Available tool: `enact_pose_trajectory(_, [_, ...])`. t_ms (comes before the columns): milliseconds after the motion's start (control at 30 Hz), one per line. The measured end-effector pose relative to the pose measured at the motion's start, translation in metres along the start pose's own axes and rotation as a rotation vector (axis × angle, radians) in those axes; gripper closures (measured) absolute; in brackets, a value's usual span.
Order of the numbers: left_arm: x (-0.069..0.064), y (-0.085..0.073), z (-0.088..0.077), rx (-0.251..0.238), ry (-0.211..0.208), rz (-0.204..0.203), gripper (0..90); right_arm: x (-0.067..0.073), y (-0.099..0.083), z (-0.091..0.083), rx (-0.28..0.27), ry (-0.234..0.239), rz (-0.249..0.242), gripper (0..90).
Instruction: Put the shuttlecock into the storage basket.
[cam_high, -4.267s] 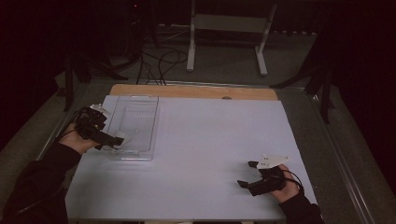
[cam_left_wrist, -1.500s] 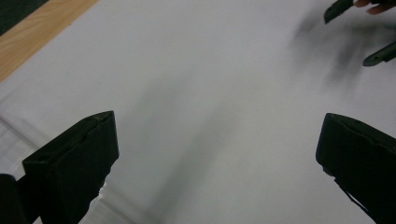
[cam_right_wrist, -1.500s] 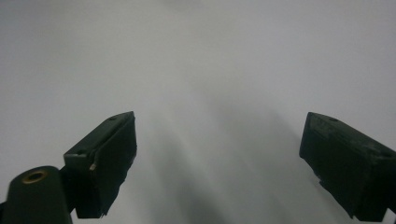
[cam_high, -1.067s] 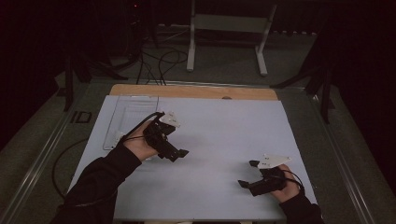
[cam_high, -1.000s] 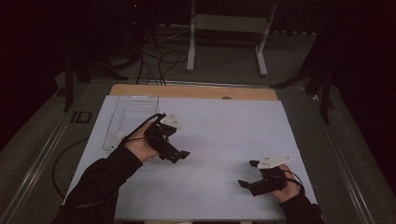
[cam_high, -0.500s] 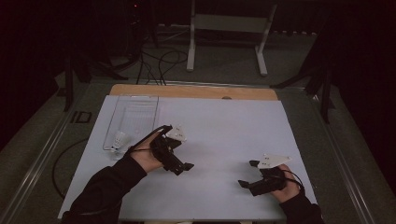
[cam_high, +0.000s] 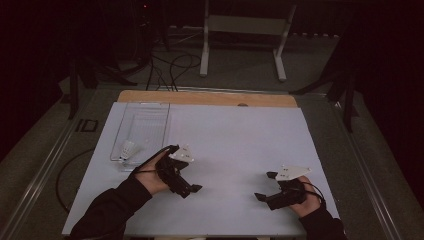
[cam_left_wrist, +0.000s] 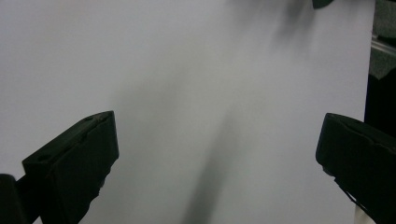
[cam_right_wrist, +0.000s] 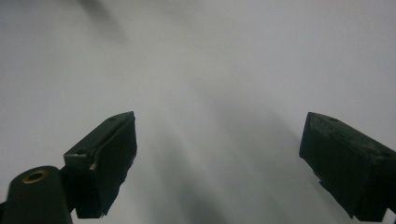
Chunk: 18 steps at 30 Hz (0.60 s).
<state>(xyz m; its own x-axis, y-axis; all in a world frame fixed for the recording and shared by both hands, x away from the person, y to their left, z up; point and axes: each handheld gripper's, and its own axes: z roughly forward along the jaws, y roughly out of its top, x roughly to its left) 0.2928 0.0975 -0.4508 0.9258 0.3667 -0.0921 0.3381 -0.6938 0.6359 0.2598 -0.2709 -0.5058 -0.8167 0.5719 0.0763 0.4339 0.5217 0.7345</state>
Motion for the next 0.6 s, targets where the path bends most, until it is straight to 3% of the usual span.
enact_pose_trajectory(267, [-0.013, -0.017, 0.002, 0.018, 0.007, 0.029, 0.0, 0.0, -0.001, 0.0, 0.001, 0.003, 0.001, 11.0])
enact_pose_trajectory(600, [-0.02, -0.041, -0.002, -0.014, 0.006, 0.006, 0.0, 0.001, 0.0, 0.0, 0.002, 0.008, -0.001, 11.0])
